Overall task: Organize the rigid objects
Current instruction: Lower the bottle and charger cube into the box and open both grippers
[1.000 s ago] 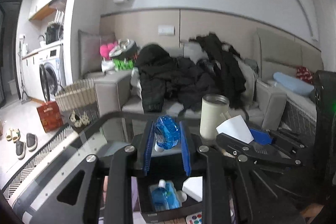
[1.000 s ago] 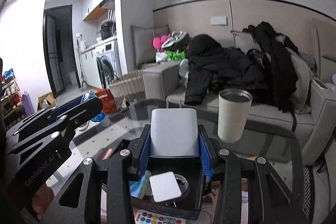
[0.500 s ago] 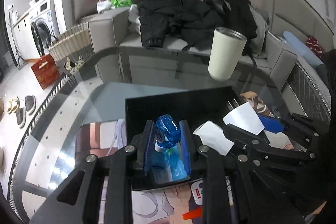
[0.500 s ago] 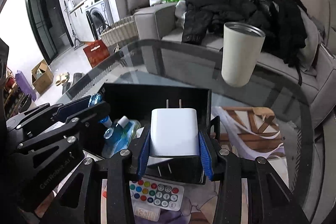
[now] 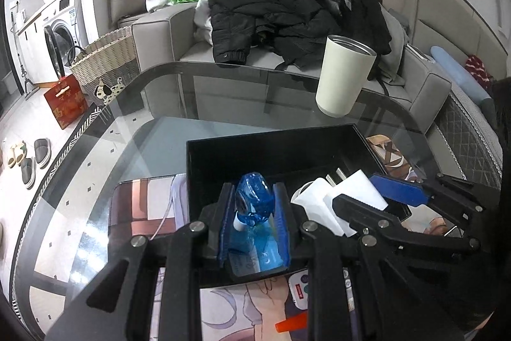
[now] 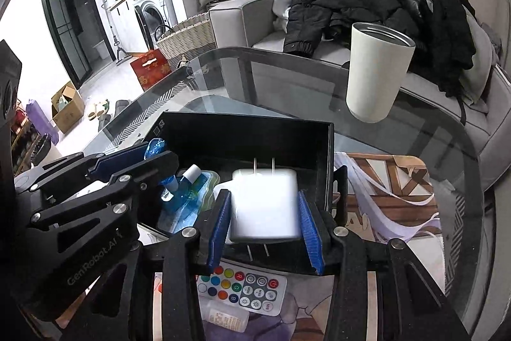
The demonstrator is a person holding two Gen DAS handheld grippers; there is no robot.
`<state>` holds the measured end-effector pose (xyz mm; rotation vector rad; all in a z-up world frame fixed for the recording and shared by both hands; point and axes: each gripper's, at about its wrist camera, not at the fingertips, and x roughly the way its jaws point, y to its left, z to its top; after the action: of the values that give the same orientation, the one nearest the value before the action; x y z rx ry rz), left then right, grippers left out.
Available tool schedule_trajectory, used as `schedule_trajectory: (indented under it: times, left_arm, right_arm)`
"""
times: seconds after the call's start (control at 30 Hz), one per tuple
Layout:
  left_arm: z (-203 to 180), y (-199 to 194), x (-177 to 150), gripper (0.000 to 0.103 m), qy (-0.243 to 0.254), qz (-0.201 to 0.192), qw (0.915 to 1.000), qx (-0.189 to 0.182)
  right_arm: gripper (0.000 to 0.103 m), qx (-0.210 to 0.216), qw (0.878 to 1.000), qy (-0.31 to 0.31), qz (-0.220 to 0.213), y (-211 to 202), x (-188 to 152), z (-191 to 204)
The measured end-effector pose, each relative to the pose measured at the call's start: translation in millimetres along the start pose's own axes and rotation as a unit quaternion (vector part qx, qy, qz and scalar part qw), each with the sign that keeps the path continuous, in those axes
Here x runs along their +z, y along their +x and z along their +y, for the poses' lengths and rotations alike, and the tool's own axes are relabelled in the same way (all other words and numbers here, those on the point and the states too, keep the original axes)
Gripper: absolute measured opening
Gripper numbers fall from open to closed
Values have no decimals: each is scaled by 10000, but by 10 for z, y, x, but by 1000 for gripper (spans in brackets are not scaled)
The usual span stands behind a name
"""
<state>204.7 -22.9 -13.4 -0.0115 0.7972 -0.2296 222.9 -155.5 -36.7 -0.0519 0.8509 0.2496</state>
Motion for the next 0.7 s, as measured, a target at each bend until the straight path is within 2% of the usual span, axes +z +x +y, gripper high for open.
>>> schedule_trajectory:
  times: [0.23,0.5,0.7]
  left_arm:
    - [33,-10,-11,24,-57,25,10000,-63]
    - [67,-29,-1,36,-147,-32,9999,-30]
    - [78,-77,1,36,-165,-99,9998,-47]
  right_arm:
    - [42,18,10000,46,4,-8,-8,11]
    - [42,7,10000,65,-22,-25,-27,14]
    - [42,27,9999,82,-73,-78,-29,-3]
